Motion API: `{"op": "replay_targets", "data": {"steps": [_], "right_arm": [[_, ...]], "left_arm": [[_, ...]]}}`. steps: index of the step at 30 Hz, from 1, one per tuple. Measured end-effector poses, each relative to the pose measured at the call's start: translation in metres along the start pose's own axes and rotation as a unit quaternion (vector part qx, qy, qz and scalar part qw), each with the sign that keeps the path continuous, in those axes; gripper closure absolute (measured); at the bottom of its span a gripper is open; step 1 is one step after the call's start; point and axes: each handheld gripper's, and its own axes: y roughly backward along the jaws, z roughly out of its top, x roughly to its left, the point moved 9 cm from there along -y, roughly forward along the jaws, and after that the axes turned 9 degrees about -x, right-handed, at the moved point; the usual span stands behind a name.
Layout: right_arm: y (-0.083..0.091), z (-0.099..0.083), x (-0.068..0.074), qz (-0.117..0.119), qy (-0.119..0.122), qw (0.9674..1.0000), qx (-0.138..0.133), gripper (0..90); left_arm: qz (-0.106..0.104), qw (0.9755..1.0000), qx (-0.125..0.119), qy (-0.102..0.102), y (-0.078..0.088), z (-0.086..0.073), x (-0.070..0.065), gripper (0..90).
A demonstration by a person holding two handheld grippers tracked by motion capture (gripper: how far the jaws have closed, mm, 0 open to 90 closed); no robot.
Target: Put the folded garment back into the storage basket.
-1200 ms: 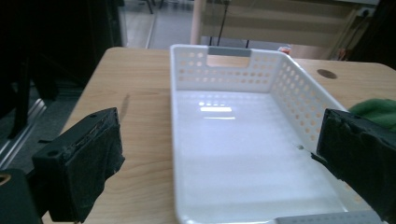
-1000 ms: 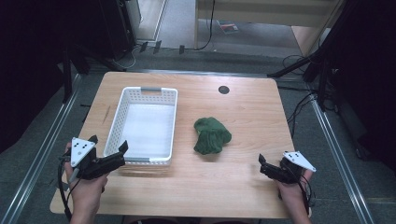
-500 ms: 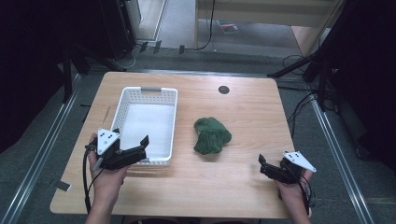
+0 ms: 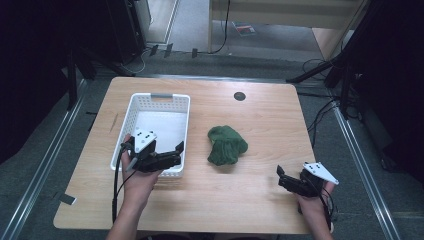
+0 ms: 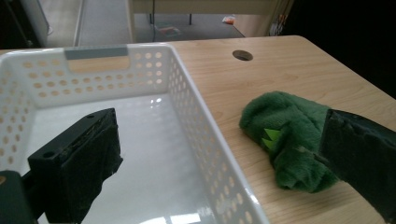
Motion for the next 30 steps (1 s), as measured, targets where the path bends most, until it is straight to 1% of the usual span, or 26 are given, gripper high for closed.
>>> {"op": "replay_targets", "data": {"steps": [5, 8, 12, 16, 19, 23, 30], "right_arm": [[0.0, 0.0, 0.0, 0.001, 0.0, 1.0, 0.0, 0.0], [0.0, 0.0, 0.0, 0.001, 0.001, 1.0, 0.0, 0.0], [0.0, 0.0, 0.0, 0.001, 0.001, 1.0, 0.0, 0.0], [0.0, 0.0, 0.0, 0.002, 0.0, 1.0, 0.0, 0.0], [0.0, 0.0, 0.0, 0.002, -0.001, 1.0, 0.0, 0.0], [0.0, 0.0, 0.0, 0.003, -0.002, 1.0, -0.002, 0.0], [0.0, 0.0, 0.0, 0.004, -0.005, 1.0, -0.001, 0.0]], "left_arm": [[-0.008, 0.9999, 0.008, -0.004, -0.009, 0.003, -0.013, 0.0], [-0.014, 0.9999, 0.01, -0.002, -0.015, 0.005, -0.021, 0.0], [-0.022, 0.9996, 0.019, -0.006, -0.023, 0.004, -0.033, 0.0], [-0.027, 0.9992, 0.029, -0.006, -0.031, 0.003, -0.042, 0.0], [-0.025, 0.9989, 0.038, -0.002, -0.039, 0.001, -0.048, 0.0], [-0.026, 0.9983, 0.051, -0.003, -0.048, -0.003, -0.057, 0.0], [-0.039, 0.9971, 0.065, -0.006, -0.064, -0.01, -0.08, 0.0]]}}
